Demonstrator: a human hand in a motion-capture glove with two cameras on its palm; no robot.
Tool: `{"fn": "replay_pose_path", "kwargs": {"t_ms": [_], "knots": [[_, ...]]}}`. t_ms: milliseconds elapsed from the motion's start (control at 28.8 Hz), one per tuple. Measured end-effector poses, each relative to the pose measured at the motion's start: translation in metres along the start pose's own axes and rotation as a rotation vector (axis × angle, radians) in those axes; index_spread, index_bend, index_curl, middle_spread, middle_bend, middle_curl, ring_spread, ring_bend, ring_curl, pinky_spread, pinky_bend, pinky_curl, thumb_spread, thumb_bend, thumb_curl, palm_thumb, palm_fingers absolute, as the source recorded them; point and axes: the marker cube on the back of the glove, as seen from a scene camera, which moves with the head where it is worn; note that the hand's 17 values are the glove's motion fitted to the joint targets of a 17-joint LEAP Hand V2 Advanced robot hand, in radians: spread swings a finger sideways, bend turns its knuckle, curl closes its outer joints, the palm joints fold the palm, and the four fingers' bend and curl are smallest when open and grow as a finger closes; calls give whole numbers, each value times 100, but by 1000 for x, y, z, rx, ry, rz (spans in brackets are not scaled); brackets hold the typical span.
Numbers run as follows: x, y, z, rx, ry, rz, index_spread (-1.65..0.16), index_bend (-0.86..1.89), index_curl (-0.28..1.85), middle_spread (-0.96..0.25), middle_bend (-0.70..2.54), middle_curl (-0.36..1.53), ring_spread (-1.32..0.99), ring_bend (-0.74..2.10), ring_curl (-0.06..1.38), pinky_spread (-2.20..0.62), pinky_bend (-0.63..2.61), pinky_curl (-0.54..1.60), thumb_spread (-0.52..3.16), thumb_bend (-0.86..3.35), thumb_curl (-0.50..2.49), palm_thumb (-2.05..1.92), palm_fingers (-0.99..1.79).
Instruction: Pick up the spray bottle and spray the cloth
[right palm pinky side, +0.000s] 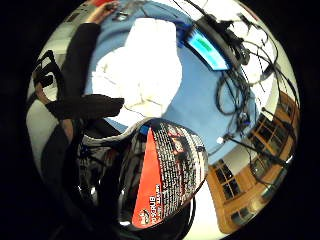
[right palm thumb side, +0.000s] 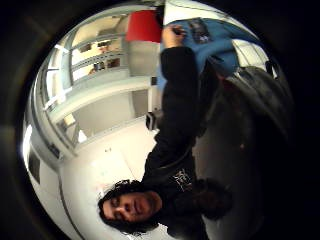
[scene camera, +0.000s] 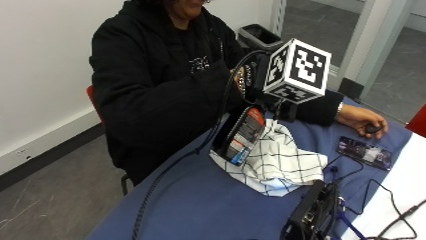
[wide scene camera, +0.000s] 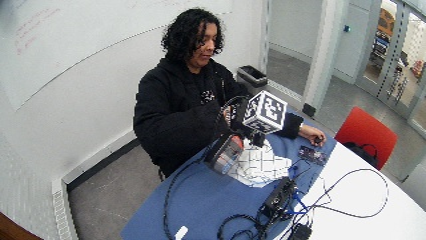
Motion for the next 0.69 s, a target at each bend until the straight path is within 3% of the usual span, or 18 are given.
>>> {"fn": "replay_pose_path", "kwargs": {"t_ms": [243, 694], "knots": [[-40, -32, -14, 114, -251, -204, -26, 29, 66, -17, 70, 60, -20, 70, 52, -26, 50, 46, 50, -2, 94, 101, 132], [-51, -112, -13, 443, -618, -400, -26, 28, 68, -17, 71, 60, -20, 69, 52, -26, 49, 45, 49, -2, 95, 100, 132]]}}
